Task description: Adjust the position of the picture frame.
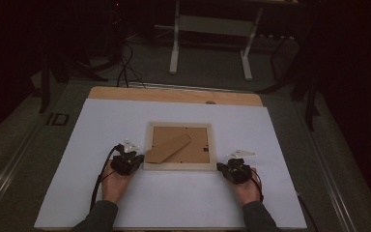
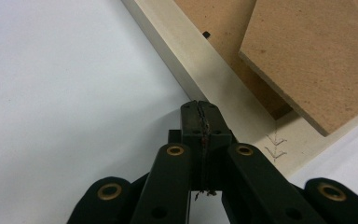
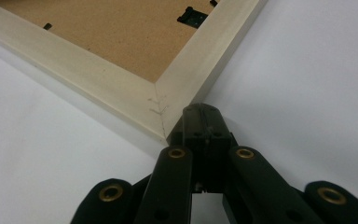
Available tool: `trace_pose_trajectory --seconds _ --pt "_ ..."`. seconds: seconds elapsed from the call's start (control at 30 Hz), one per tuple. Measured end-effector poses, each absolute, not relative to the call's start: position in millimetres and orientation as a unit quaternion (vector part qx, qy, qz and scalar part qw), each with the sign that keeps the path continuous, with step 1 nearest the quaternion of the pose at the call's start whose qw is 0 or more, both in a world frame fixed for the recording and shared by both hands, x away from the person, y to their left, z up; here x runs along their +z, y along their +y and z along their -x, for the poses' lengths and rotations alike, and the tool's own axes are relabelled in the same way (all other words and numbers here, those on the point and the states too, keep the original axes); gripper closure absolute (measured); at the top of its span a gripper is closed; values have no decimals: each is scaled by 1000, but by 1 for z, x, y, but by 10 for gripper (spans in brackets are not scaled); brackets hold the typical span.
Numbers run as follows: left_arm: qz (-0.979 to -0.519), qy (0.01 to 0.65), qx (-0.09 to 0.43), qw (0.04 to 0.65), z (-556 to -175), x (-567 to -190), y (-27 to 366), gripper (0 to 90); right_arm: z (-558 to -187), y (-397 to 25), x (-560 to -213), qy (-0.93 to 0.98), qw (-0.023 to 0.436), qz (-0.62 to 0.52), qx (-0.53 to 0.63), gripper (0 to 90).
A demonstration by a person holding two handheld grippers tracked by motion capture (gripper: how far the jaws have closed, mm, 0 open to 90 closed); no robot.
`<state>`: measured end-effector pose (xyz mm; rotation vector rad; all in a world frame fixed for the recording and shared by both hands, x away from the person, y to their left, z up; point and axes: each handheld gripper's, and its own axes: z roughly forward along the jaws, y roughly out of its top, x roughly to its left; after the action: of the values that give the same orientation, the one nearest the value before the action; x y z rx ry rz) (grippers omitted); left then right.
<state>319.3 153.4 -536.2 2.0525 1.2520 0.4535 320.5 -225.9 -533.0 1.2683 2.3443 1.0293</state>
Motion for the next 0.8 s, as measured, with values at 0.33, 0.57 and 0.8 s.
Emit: trace_pose_trajectory --seconds 0.33,0.57,0.8 --pt "-787 483 170 344 -319 -536 155 900 -319 -225 -533 811 145 -442 354 900" --pt "-791 479 174 339 -316 -536 154 900 -317 -224 -533 810 147 -444 354 900" --pt "-794 475 169 339 -314 -535 156 900 -320 -223 -531 817 156 -429 354 900"
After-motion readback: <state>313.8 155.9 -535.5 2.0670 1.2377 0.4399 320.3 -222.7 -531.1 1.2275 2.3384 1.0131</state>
